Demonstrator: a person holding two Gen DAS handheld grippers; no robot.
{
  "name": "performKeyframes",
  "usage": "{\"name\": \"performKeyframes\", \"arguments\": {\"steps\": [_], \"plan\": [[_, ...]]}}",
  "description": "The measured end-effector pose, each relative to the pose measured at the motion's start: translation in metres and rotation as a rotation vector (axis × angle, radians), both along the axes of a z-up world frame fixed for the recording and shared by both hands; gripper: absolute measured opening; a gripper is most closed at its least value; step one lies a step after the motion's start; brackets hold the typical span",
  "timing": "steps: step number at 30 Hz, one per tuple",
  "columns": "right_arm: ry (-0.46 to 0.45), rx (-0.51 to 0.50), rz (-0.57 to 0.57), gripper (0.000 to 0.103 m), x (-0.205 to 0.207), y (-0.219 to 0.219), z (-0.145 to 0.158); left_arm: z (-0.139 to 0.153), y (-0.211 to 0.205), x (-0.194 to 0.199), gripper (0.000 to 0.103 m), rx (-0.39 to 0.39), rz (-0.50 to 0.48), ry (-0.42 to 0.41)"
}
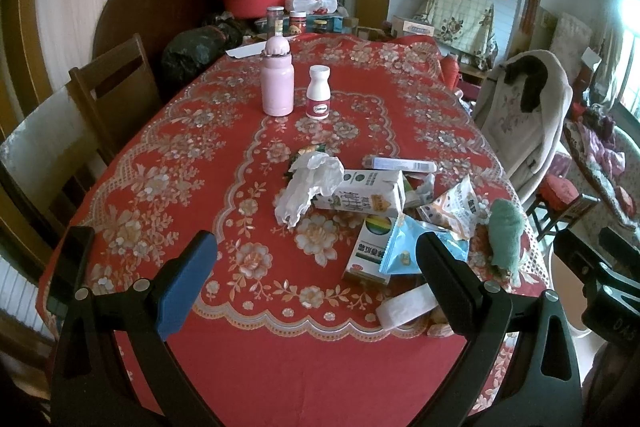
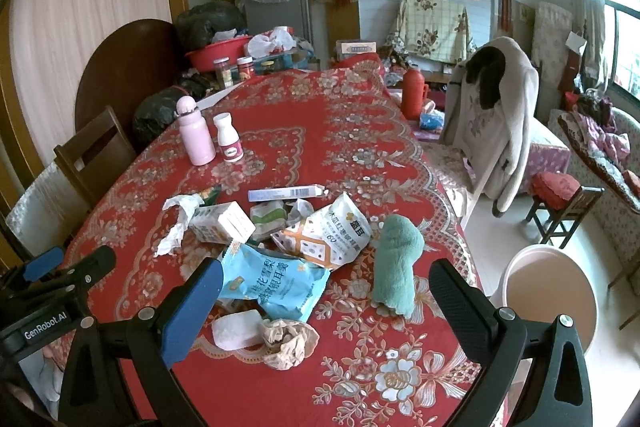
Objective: Collect trash
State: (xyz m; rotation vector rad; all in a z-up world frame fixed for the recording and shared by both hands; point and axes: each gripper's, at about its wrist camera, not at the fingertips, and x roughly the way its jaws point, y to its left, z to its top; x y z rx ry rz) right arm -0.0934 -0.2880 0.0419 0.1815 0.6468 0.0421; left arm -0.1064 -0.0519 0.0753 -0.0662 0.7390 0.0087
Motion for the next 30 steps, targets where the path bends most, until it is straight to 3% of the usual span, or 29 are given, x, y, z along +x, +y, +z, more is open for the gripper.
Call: {"name": "performKeyframes", "arguments": {"steps": [30], "plan": [[0.055,0.026,0.044,0.102,0.027,0.001,-0.016,-0.016,0.01,0.029,0.099,-0.027,0.014,0.086]]}}
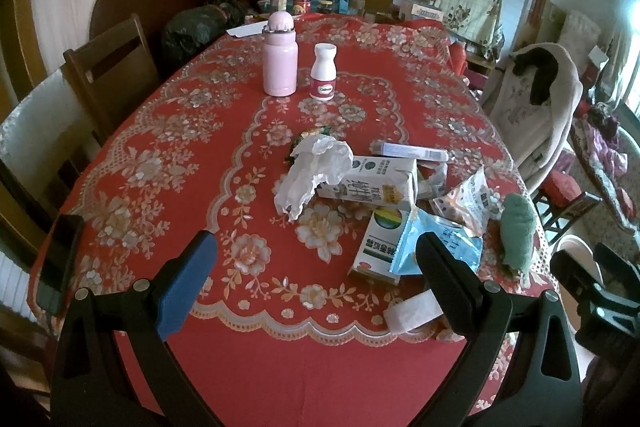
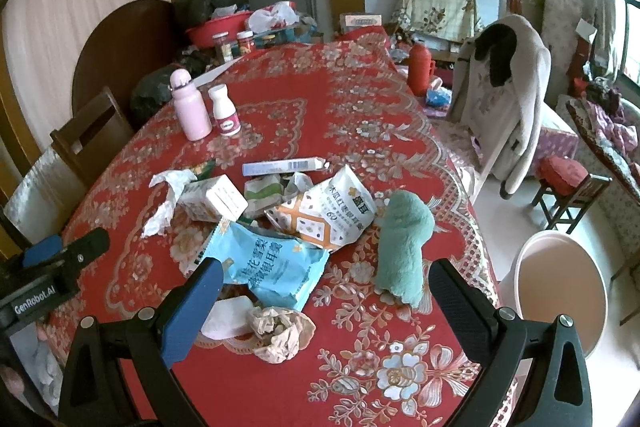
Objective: Collect trash
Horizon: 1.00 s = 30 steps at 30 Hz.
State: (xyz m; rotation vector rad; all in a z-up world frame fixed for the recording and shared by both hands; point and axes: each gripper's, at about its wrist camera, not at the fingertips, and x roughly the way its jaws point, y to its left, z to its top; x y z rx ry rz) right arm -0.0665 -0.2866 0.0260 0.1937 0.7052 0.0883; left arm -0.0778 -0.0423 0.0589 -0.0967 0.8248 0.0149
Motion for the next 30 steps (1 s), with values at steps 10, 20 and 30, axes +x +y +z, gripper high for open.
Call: {"name": "performKeyframes", "arguments": {"steps": [10,20,30], "plan": [[0.095,-0.025,0.028,0.102,0.009,0.0,-0.015,-0.009,-0.001,0.013,0.099,0.003,-0.001,0.025],[0.185,-0.008,0.051,0.102,0.014,-0.005,-0.032,-0.019,0.005,0.028,0.099,-0.014,-0.032,0.07],[0.251,0.056,0.163,0.093,0.006,-0.004,-0.065,-0.019,0.039,0.074,0.099,-0.092,-0.043,0.132]]}}
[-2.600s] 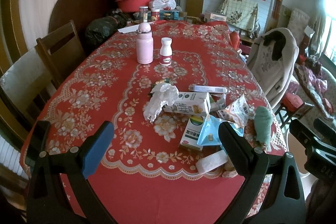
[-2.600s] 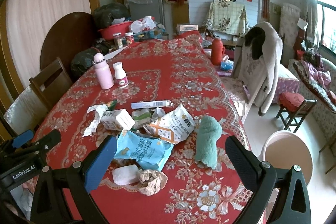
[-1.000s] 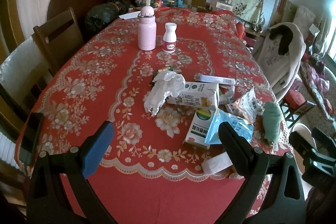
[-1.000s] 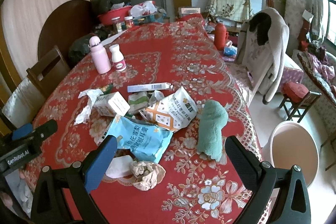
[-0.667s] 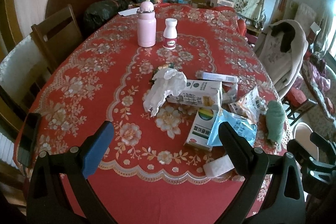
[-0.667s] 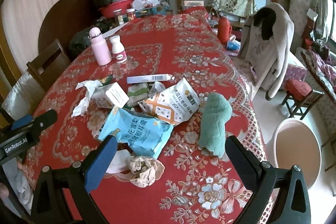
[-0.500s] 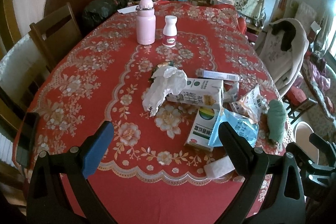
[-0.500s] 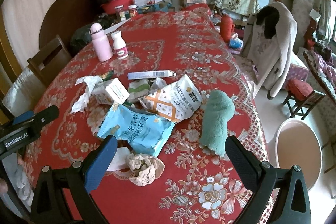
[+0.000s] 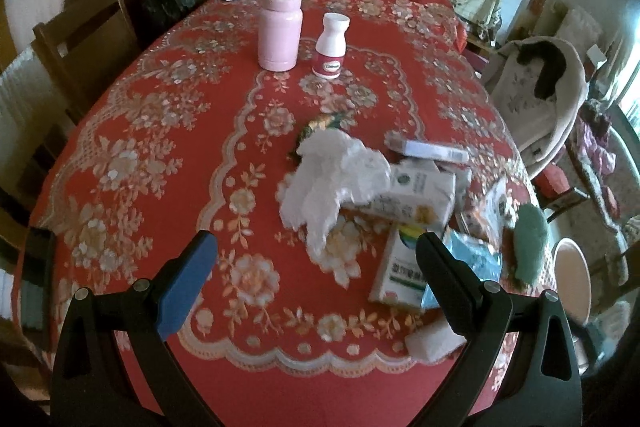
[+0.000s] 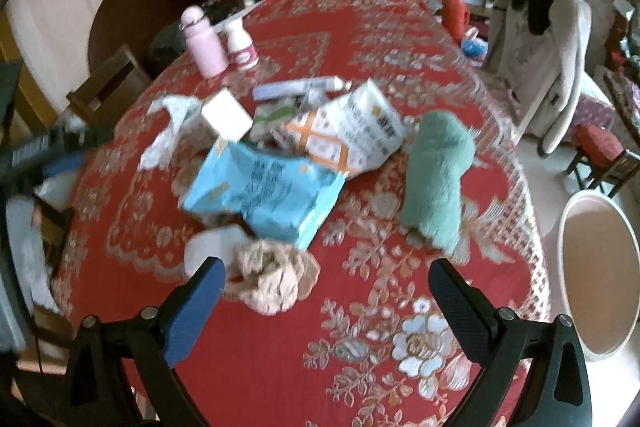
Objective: Collect trash
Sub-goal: 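Grasp the white tissue with the left gripper while the right grasps crumpled paper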
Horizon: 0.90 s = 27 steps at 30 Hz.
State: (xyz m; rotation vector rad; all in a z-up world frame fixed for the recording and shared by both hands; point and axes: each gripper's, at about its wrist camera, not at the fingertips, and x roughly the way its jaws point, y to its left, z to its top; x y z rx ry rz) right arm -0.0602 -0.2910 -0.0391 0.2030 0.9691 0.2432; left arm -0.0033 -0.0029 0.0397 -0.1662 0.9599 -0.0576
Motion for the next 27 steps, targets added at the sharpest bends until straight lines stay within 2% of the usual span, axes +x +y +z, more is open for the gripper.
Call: {"name": "performKeyframes", "arguments": {"steps": [1,9,12,15,17,19,20,21,22,24,25,27], "plan": [[0.017,0.011,0.012,0.087,0.0,0.001,-0.004,0.0,0.002,0.006,0.099,-0.005,0.0,0.004],[0.071,0.079,0.045,0.075,0.014,0.018,-0.024,-0.004,-0.003,0.066,0.099,-0.007,-0.044,0.045],[0.106,0.094,0.055,0.057,0.023,0.023,-0.033,-0.013,-0.005,0.088,0.099,-0.026,-0.055,0.08],[0.121,0.105,0.053,0.05,0.028,0.024,-0.037,-0.021,-0.008,0.105,0.099,-0.047,-0.065,0.102],[0.116,0.111,0.053,0.038,0.028,0.023,-0.037,-0.025,-0.009,0.118,0.099,-0.043,-0.067,0.114],[0.111,0.109,0.053,0.032,0.028,0.025,-0.035,-0.033,-0.007,0.129,0.099,-0.049,-0.066,0.141],[0.107,0.106,0.054,0.03,0.028,0.025,-0.034,-0.038,-0.005,0.135,0.095,-0.061,-0.065,0.16],[0.104,0.103,0.055,0.028,0.027,0.025,-0.032,-0.043,-0.004,0.139,0.08,-0.076,-0.067,0.181],[0.1,0.095,0.056,0.024,0.026,0.026,-0.03,-0.048,-0.004,0.141,0.072,-0.084,-0.075,0.204],[0.09,0.081,0.058,0.023,0.025,0.026,-0.028,-0.06,-0.004,0.146,0.045,-0.092,-0.098,0.26],[0.087,0.074,0.059,0.022,0.025,0.023,-0.032,-0.062,-0.005,0.145,0.039,-0.092,-0.106,0.27],[0.084,0.083,0.059,0.021,0.021,0.017,-0.029,-0.065,-0.006,0.144,0.021,-0.081,-0.123,0.279]]}}
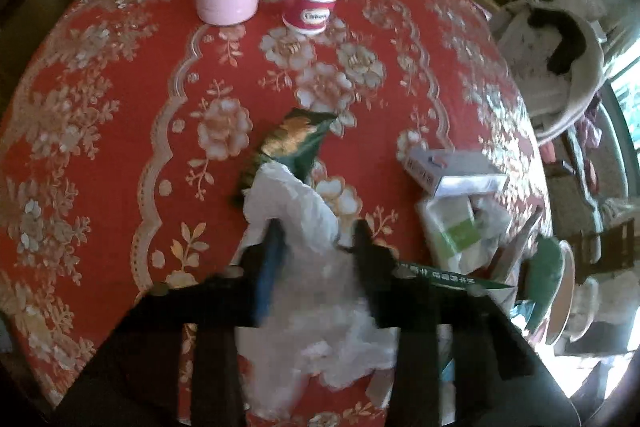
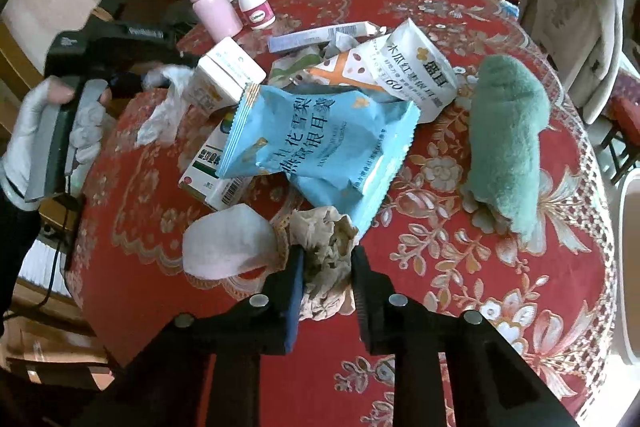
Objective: Collect trash
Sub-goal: 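Grasp the white tissue with the left gripper while the right grasps crumpled paper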
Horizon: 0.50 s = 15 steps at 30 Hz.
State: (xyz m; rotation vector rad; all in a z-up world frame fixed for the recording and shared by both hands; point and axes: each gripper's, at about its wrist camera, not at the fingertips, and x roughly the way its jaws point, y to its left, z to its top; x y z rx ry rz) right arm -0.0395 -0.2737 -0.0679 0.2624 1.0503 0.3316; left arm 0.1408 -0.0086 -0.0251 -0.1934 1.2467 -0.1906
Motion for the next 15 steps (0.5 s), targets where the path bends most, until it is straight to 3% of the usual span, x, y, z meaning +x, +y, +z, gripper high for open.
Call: {"name": "performKeyframes", "arguments": {"steps": [3,8,15], "plan": [[-0.001,0.027,0.003,0.019,-0.003,-0.01,0.008,0.006,0.005,-0.004,0.013,0.0,0.006,0.002],[-0.04,0.056,0.004,0.019,-0.009,-0.042,0.025,0.043,0.008,-0.019,0.012,-0.025,0.03,-0.06],[-0.072,0.073,-0.002,0.019,-0.019,-0.093,0.044,0.108,-0.042,-0.055,0.012,-0.075,-0.017,-0.166]]}}
